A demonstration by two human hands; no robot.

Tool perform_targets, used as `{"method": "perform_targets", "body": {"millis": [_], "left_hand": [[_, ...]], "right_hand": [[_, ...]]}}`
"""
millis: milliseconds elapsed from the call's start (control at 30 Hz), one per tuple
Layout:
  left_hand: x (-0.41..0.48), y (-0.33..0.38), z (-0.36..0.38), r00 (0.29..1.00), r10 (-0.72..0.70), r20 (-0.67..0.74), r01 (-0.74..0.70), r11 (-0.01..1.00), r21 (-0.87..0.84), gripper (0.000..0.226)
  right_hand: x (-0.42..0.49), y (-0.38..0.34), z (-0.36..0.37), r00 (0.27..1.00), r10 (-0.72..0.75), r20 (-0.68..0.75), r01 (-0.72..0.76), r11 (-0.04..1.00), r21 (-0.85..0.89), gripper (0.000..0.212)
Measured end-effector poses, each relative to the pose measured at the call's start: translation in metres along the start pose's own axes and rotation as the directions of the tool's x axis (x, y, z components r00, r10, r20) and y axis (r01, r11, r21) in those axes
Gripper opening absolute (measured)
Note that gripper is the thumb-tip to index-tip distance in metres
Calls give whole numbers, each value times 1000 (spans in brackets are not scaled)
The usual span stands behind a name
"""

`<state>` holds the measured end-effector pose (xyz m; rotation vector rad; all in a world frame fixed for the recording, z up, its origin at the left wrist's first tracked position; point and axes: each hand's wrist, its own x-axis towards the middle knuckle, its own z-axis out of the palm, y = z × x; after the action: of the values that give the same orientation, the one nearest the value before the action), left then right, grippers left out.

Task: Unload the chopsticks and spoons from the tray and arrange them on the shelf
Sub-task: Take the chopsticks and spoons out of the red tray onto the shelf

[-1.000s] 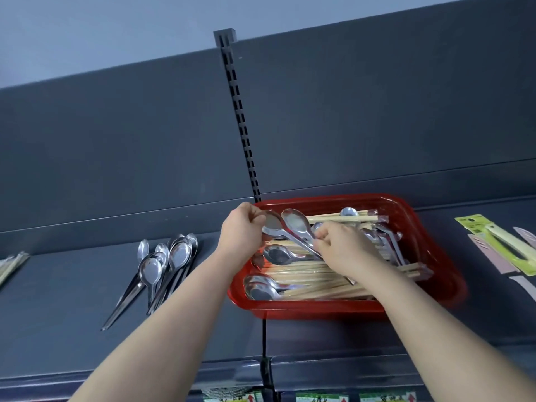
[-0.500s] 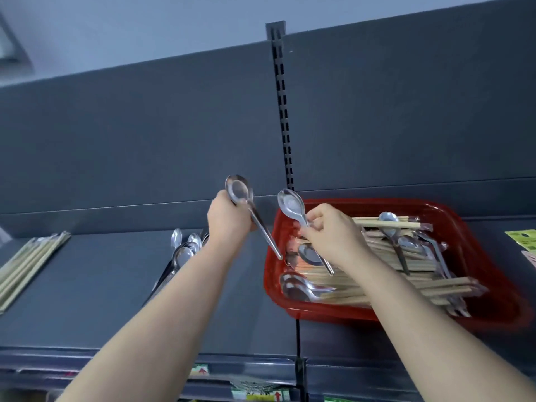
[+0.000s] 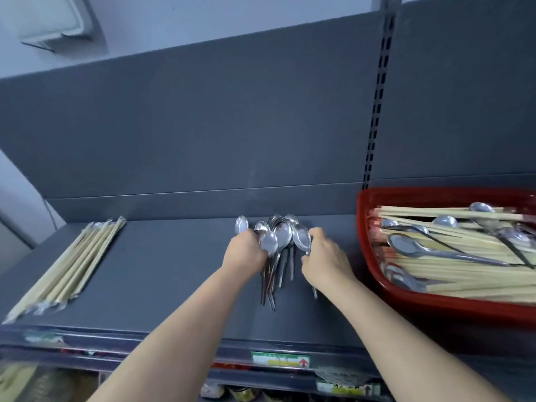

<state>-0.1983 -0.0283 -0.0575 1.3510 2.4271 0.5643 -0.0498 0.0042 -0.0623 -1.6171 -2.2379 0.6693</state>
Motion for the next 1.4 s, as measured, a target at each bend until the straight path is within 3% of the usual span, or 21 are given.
{"method": "perform_targets", "body": {"millis": [167,267,333,400,533,667,767,867,967,1067,1133,1267,1400], "left_hand": [[10,-9,10,999,39,-19,-40,999,-20,21],[11,-9,10,996,55,-66,-57,998,-38,24],[10,-5,7,992,77,-103,-81,996,-33,24],[11,3,2,981,160,-113,-158,987,20,19],[7,33,-2,934,351,-69,-352,936,-8,9],[-6,81,7,870,489,-64,-492,868,-64,6],[-17,119,23,815,579,-34,-580,814,-45,7],[-25,148,40,747,663,52,-663,738,127,14],[-29,169,56,694,684,225,-709,593,382,20],[-35,179,67,708,614,349,-696,523,491,22],[-37,182,70,726,596,344,-685,577,446,19],[-38,190,59,793,596,126,-605,795,44,12],[-36,199,49,820,560,-120,-572,802,-170,10]], "right_hand": [[3,-7,21,997,82,-13,-82,996,-34,33],[3,-11,19,998,55,-28,-58,991,-119,35],[2,-13,12,998,7,-61,-20,977,-213,24],[0,-14,0,989,-70,-131,22,943,-331,17],[-7,3,-32,958,-161,-236,27,873,-486,24],[-20,46,-71,950,-107,-295,-57,866,-498,23],[-32,83,-101,966,6,-257,-126,883,-453,25],[-40,116,-117,976,105,-192,-175,900,-398,32],[-44,138,-129,981,154,-119,-185,926,-330,26],[-45,149,-136,989,139,-59,-150,945,-292,18],[-43,152,-137,994,112,-17,-113,958,-265,17],[-36,150,-137,998,43,47,-32,975,-220,23],[-22,148,-136,996,54,-70,-63,988,-144,15]]}}
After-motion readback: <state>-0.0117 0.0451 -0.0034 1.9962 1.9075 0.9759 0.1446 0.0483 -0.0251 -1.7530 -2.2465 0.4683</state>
